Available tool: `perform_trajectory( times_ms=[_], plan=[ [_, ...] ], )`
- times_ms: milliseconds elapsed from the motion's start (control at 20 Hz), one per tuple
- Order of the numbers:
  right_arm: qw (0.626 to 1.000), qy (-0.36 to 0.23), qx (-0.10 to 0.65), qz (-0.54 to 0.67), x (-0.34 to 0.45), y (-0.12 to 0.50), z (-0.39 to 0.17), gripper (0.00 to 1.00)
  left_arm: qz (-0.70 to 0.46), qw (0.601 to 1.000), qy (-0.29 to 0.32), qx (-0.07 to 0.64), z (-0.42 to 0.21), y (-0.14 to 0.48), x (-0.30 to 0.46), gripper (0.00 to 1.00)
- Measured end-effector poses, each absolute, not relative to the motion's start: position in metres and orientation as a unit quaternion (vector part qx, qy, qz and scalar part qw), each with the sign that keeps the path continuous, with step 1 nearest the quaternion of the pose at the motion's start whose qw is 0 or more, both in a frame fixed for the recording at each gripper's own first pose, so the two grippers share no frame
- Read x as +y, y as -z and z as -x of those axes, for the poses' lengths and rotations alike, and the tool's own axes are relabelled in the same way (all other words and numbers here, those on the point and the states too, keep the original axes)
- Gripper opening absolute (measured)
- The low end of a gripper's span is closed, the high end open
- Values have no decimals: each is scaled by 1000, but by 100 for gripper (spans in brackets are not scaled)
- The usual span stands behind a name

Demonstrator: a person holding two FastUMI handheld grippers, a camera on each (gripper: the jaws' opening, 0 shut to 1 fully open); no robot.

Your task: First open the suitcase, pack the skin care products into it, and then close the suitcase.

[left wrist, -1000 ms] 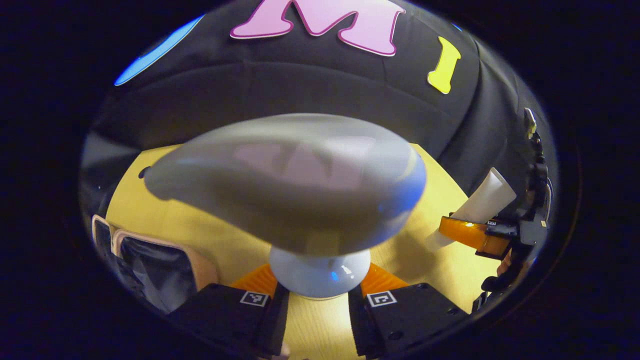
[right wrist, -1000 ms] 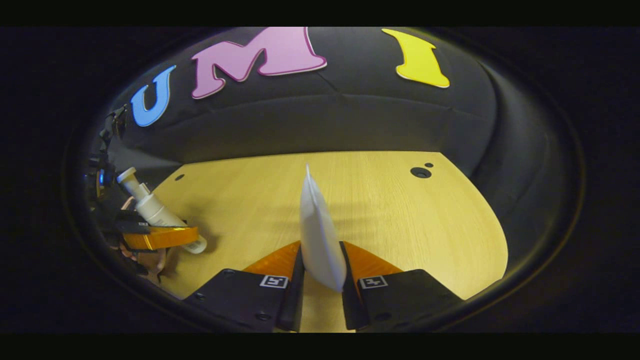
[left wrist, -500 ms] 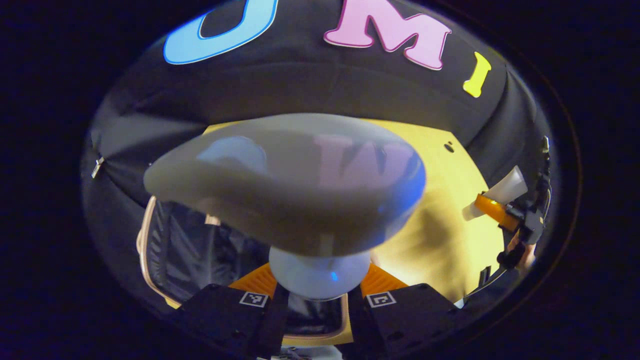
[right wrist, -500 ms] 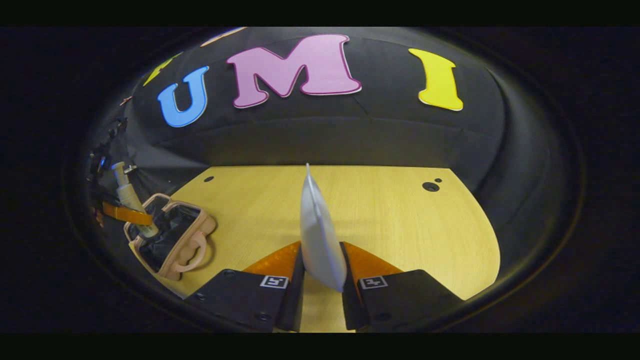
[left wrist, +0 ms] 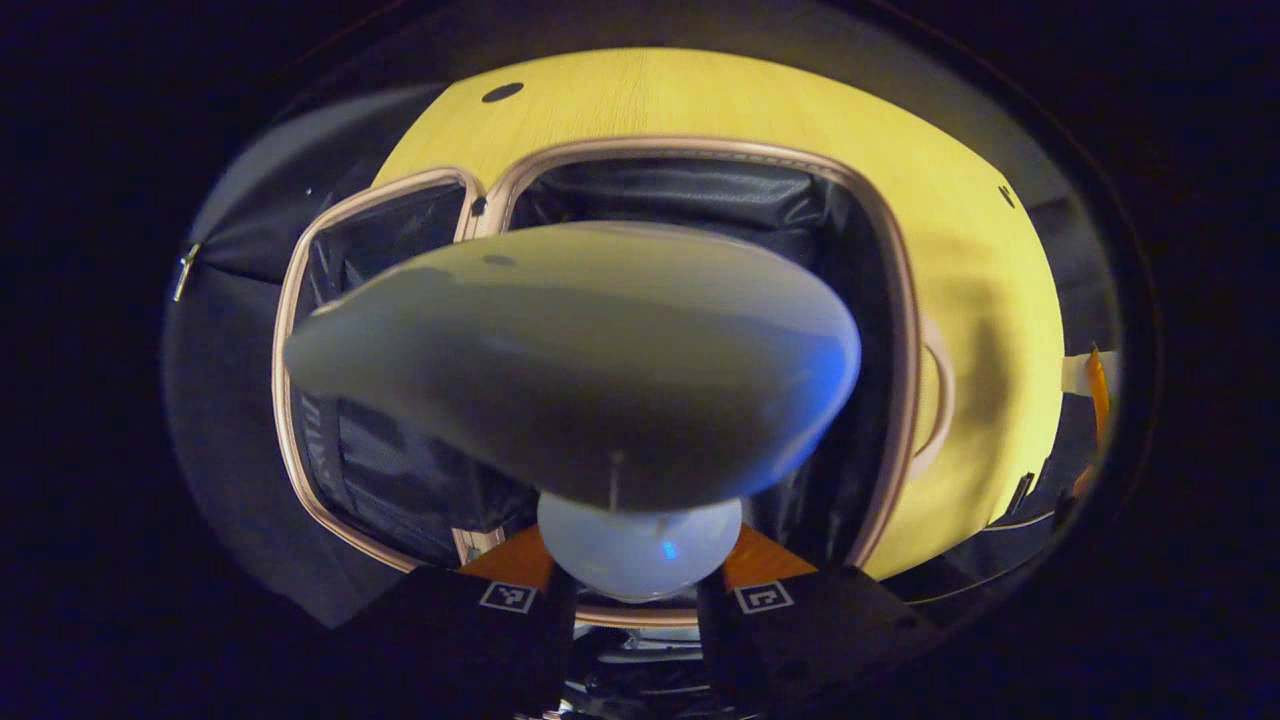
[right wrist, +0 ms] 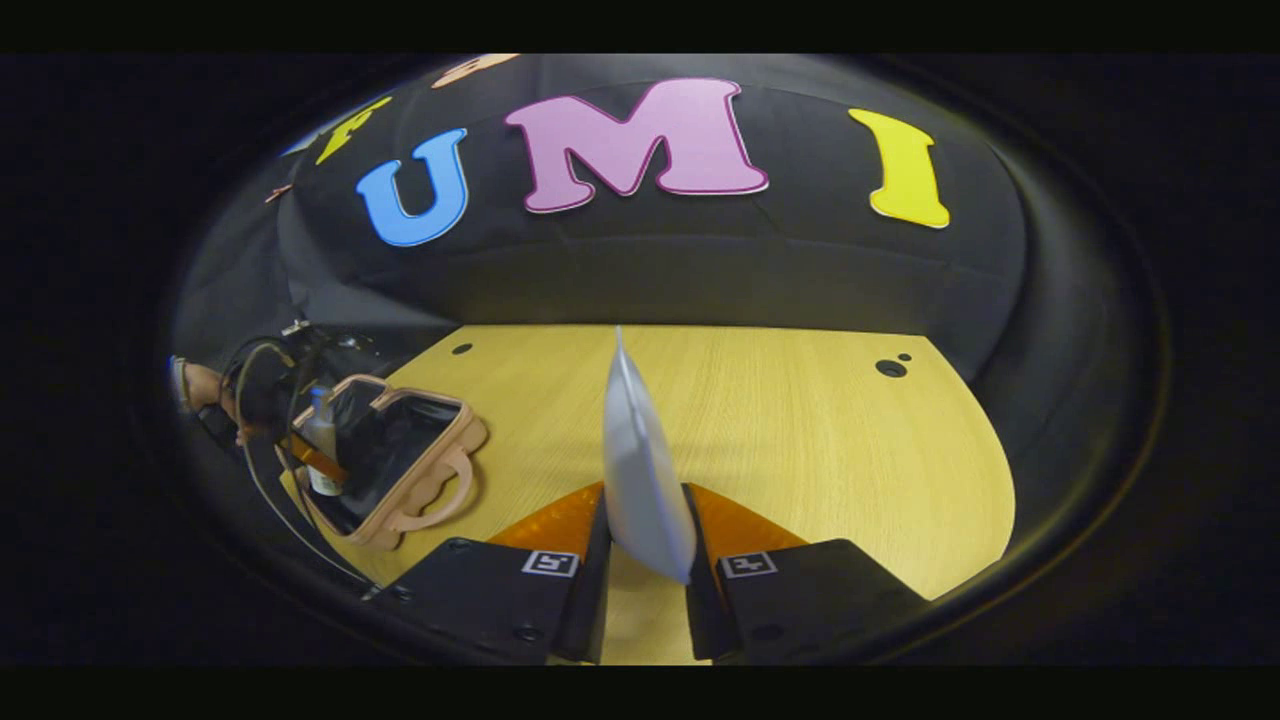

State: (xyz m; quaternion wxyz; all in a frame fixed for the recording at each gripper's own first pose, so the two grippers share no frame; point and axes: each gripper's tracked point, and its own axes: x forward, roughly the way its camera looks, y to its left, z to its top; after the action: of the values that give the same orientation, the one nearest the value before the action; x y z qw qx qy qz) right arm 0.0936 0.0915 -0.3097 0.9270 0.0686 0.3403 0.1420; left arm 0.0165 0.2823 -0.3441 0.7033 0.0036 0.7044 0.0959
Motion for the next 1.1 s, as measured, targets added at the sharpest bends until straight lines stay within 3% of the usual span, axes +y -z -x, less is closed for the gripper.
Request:
perform_trajectory(
  times_ms=[150,200,250,300,350,400,450,500,650,800,1100],
  plan=[
    [924,-139,350,-70,92,309,-79,36,-44,704,-68,706,-15,364,292,59],
    [923,-139,351,-67,94,308,-76,43,-47,711,-74,698,-17,364,292,61],
    [923,-140,351,-66,97,306,-73,36,-46,720,-77,688,-19,364,291,62],
    [922,-143,352,-68,103,305,-73,36,-52,727,-80,680,-22,361,293,65],
    [921,-147,355,-71,110,304,-73,36,-62,736,-83,669,-24,356,299,69],
    [918,-153,358,-77,120,302,-73,36,-70,747,-79,656,-27,351,301,84],
    [915,-161,360,-82,132,298,-72,29,-75,763,-76,638,-30,342,300,93],
    [913,-171,360,-83,146,294,-74,36,-72,780,-75,617,-33,330,298,97],
    [899,-213,371,-95,202,280,-71,36,-28,839,-54,540,-36,289,291,99],
    [859,-270,411,-140,280,272,-60,36,3,880,-46,472,-26,244,296,99],
    [758,-299,546,-196,411,313,-42,36,12,908,-75,411,23,208,364,99]
  ],
)
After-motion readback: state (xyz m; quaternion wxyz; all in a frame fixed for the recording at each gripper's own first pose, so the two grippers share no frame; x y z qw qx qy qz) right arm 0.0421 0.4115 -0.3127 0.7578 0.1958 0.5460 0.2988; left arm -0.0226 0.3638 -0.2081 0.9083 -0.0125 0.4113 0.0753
